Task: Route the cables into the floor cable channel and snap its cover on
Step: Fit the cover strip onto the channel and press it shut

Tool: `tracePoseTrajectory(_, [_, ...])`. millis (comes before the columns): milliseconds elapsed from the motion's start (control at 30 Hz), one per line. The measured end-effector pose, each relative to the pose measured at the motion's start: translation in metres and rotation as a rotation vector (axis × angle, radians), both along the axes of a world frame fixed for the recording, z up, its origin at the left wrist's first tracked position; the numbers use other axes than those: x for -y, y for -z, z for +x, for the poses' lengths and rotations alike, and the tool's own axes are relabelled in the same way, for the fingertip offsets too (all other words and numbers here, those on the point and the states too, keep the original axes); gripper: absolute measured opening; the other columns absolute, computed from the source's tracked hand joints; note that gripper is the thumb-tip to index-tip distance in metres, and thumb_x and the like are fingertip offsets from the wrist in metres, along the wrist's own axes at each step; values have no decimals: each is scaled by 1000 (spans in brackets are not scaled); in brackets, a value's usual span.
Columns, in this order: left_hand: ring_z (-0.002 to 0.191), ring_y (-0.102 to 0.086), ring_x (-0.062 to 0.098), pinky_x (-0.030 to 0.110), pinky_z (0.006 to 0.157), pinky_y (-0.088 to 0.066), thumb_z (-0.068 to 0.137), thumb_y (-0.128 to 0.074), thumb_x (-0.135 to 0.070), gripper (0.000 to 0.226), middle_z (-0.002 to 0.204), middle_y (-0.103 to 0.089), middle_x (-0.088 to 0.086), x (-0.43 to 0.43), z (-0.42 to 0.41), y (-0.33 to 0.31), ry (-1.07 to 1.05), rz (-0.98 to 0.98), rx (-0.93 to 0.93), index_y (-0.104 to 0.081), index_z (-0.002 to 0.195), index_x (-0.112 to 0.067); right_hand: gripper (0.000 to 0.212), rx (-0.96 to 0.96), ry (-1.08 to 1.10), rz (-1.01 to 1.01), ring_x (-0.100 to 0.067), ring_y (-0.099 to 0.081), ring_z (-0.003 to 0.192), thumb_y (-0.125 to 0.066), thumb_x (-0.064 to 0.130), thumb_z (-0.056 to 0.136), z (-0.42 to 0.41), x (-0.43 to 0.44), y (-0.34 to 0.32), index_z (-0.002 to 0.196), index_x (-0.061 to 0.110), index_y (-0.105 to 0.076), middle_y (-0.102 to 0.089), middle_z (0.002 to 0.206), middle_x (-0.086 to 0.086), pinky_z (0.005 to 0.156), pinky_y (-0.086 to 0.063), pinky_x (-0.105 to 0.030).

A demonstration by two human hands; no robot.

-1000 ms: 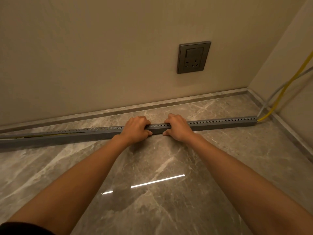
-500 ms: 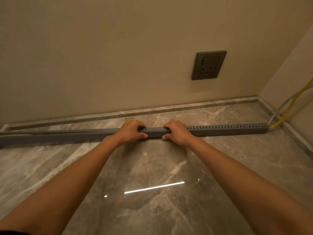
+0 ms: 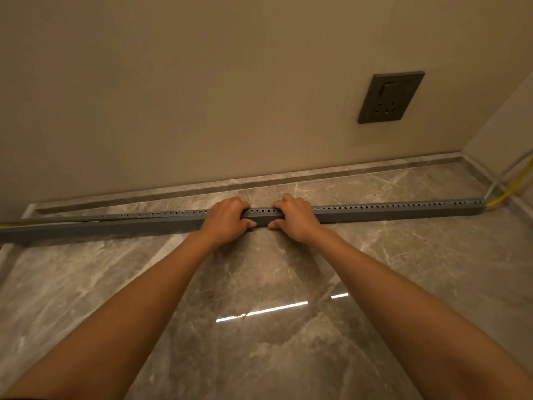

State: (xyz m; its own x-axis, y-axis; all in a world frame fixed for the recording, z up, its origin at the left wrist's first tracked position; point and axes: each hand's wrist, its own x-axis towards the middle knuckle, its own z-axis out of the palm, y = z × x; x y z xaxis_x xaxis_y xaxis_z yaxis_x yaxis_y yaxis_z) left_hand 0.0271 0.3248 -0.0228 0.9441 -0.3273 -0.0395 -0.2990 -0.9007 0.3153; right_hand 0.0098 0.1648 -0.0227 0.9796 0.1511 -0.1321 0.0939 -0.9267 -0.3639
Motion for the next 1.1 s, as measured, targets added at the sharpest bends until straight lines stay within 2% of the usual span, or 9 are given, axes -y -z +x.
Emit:
tracePoseTrajectory(233, [98, -56, 33, 40, 82, -44, 82, -63, -29, 31, 107, -62, 14, 4, -6, 1, 5, 34, 70, -62, 106, -9, 40, 43, 19, -7, -32, -46, 112, -63, 31, 84, -2, -2, 3, 119, 12, -57, -51, 122, -12, 101, -34, -43])
tracePoseTrajectory(400, [93, -56, 33, 39, 80, -44, 82, -64, -26, 27, 103, -63, 14, 7, -13, 2, -4, 61, 113, -64, 102, -7, 35, 82, -32, 32, -30, -47, 105, -65, 30, 83, -2, 4, 7, 112, 11, -63, -54, 114, -10, 95, -38, -41])
tracePoseTrajectory(567, [93, -56, 32, 40, 79, -45, 84, -62, -25, 26, 104, -62, 15, 14, -11, -3, -6, 133, 70, -62, 103, -6, 36, 81, -59, 32, -31, -47, 106, -65, 32, 83, 2, 9, 7, 113, 11, -63, -54, 116, -11, 94, -40, -42])
tracePoseTrajectory(700, [101, -54, 33, 40, 84, -42, 85, -61, -24, 32, 111, -58, 16, 20, -6, -6, -42, 148, -7, -58, 110, -6, 40, 31, -89, 32, -32, -47, 111, -64, 34, 83, 12, 13, 6, 117, 14, -60, -52, 121, -12, 96, -40, -43])
tracePoseTrajectory(967, [101, -53, 34, 40, 85, -41, 77, -70, -21, 39, 110, -58, 18, 22, -4, -1, -110, 83, -36, -59, 110, -3, 44, 40, -141, 13, -31, -46, 114, -63, 38, 83, 15, 17, 11, 122, 19, -55, -52, 123, -10, 96, -39, -45])
tracePoseTrajectory(1100, [103, -51, 34, 38, 86, -40, 79, -69, -21, 41, 112, -55, 19, 18, -5, -1, -78, 75, -43, -56, 113, -2, 42, 68, -194, -1, -31, -43, 116, -58, 30, 88, 11, 14, 11, 127, 16, -49, -49, 128, -9, 99, -34, -43])
